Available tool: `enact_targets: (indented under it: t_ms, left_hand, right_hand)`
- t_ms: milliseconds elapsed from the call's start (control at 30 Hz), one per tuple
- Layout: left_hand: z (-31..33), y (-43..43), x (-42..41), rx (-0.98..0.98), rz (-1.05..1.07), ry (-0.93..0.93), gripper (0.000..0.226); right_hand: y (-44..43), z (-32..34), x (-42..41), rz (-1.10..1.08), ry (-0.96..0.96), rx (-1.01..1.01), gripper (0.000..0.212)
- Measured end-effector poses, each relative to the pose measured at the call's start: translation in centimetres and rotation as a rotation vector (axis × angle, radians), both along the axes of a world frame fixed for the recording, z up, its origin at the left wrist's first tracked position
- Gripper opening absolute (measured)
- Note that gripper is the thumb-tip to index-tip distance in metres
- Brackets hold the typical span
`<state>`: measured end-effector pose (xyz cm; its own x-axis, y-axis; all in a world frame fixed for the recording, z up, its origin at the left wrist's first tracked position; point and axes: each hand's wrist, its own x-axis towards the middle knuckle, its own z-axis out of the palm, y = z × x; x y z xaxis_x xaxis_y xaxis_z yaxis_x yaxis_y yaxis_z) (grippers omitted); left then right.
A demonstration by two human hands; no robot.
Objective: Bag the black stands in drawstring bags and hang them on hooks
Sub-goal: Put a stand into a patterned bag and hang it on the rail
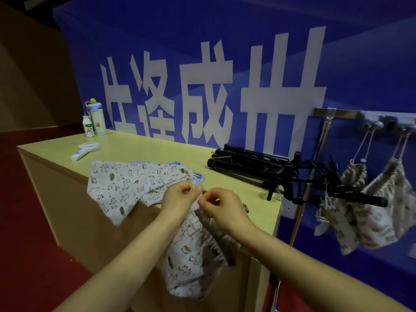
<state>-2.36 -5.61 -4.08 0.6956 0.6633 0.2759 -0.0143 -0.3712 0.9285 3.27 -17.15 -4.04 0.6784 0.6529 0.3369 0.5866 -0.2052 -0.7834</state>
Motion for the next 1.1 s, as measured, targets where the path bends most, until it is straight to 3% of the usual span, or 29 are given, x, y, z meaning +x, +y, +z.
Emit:
enact_targets:
  t_ms: [133,233,433,533,633,733,800,867,967,1100]
  left_hand:
    - [1.3,-1.2,-2.6,0.227,0.017,0.009,0.021]
    - [2.3,-1.7,-4.2,0.304,0.025,0.0,0.023]
    - [3.0,-2.1,-5.8,0.318,0.048,-0.031,0.023]
    - [3.1,-1.9,-5.7,0.251,0.07,-0.049,0.024]
    - [2.5,-0.8,-5.1,0.198,0.073,-0.056,0.02]
    - [1.2,0.3,-3.8,0.185,0.057,-0.043,0.023]
    - [0.3,0.8,-2.6,0.158,0.05,-0.047,0.025]
    - [-0.4,1.1,-1.3,0.142,0.035,-0.055,0.032]
    - [-0.6,1.1,0.5,0.119,0.012,-0.05,0.034]
    - [-0.8,1.2,2.4,0.077,-0.007,-0.013,0.032]
  right_hand:
    - [-0.6,0.0,-1.4,0.038,0.054,-0.02,0.006]
    - [-0.7,0.7,-2.5,0.096,0.039,-0.052,0.022]
    - [0.8,0.5,-4.2,0.163,-0.204,-0.243,0.019]
    - [1.1,1.0,-3.8,0.208,-0.205,-0.19,0.017]
    - [0.3,2.6,-1.5,0.236,-0.055,-0.063,0.02]
    - [-0.3,3.7,2.8,0.052,-0.081,0.036,0.018]
    - [-0.2,3.8,6.8,-0.158,-0.273,-0.056,0.018]
    - [-0.1,3.4,10.8,-0.273,-0.428,-0.274,0.023]
    - [0.1,2.6,14.9,-0.325,-0.518,-0.575,0.036]
    - [1.0,1.2,17.8,-0.349,-0.57,-0.707,0.035]
